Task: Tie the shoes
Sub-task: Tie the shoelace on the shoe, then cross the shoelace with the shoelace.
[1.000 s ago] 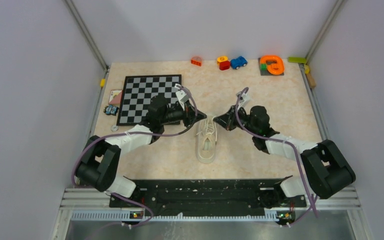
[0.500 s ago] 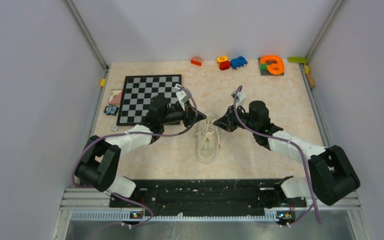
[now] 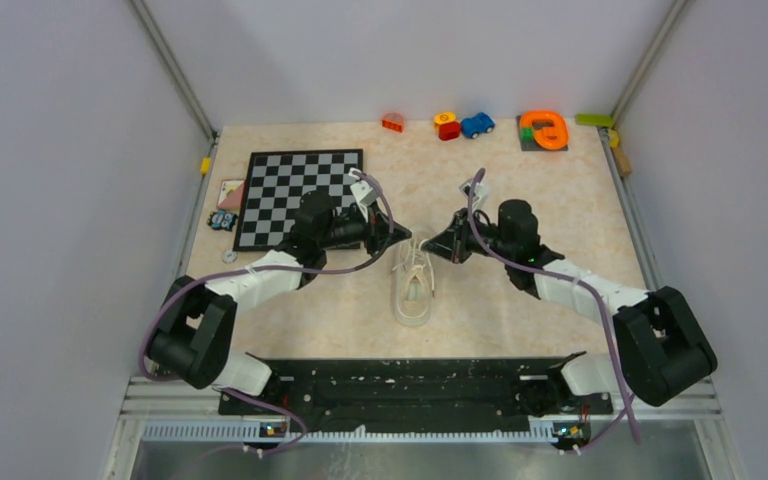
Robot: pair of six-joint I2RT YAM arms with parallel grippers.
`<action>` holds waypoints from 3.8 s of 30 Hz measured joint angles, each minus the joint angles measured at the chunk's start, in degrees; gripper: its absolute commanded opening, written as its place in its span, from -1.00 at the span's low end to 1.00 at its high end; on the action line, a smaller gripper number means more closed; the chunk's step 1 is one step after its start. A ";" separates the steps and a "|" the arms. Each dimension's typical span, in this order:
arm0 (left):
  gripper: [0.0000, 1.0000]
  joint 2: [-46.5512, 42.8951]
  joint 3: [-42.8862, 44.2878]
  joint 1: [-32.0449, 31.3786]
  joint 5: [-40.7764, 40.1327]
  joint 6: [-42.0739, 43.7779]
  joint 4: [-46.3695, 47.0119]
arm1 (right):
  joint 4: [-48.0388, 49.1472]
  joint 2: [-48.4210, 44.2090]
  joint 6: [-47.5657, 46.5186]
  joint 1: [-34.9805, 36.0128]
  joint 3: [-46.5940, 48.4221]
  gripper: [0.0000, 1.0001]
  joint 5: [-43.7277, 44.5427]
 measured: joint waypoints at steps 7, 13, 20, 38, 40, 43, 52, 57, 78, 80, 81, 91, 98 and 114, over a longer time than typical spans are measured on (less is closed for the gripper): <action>-1.00 -0.44 0.00 0.00 0.02 0.00 -0.76 | -7.08 0.00 1.29 -0.37 3.34 -0.99 3.34; -1.00 -0.59 0.00 0.13 0.02 0.00 -0.83 | -13.94 -0.15 0.44 -0.50 5.20 -0.94 3.54; -1.00 -1.42 0.00 0.33 -0.07 -0.04 -0.96 | -15.39 -1.86 -0.42 -0.52 5.20 -0.94 0.57; -1.00 -1.64 0.00 0.39 -0.20 -0.07 -1.20 | -3.87 -1.84 0.61 -0.98 2.40 -0.82 -1.55; -1.00 -1.64 0.00 0.39 -0.17 -0.07 -1.20 | -1.75 -1.70 0.31 -1.01 1.11 -0.81 -1.07; -1.00 -1.64 0.00 0.39 -0.17 -0.07 -1.20 | 1.79 -0.70 0.13 -1.01 -0.33 -0.80 -0.92; -1.00 -1.64 0.00 0.50 -0.17 -0.07 -1.20 | 5.03 0.61 -1.99 -1.03 -1.57 -0.84 1.64; -1.00 -1.64 0.00 0.50 -0.17 -0.04 -1.20 | 2.60 0.55 -3.98 -1.03 -1.51 -0.83 3.74; -1.00 -1.64 0.50 0.55 -0.07 0.44 -2.16 | 1.16 0.76 -6.49 -1.03 0.87 -0.76 6.36; -1.00 -1.64 0.63 0.55 0.04 0.66 -2.43 | 1.66 1.29 -6.47 -1.03 1.05 -0.76 6.36; -1.00 -1.64 0.66 0.55 0.07 0.83 -2.43 | 1.79 1.55 -6.43 -1.03 1.05 -0.76 6.34; -1.00 -1.62 0.85 0.61 0.79 2.32 -3.76 | 4.72 3.85 -3.85 -1.03 1.05 -0.75 3.74; -1.00 -1.03 2.54 0.66 2.29 3.17 -4.68 | 5.77 4.90 -0.15 -1.03 2.60 -0.76 1.66; -1.00 1.64 5.40 0.72 6.16 7.65 -10.29 | 2.51 5.70 2.75 -1.03 4.76 -0.83 2.10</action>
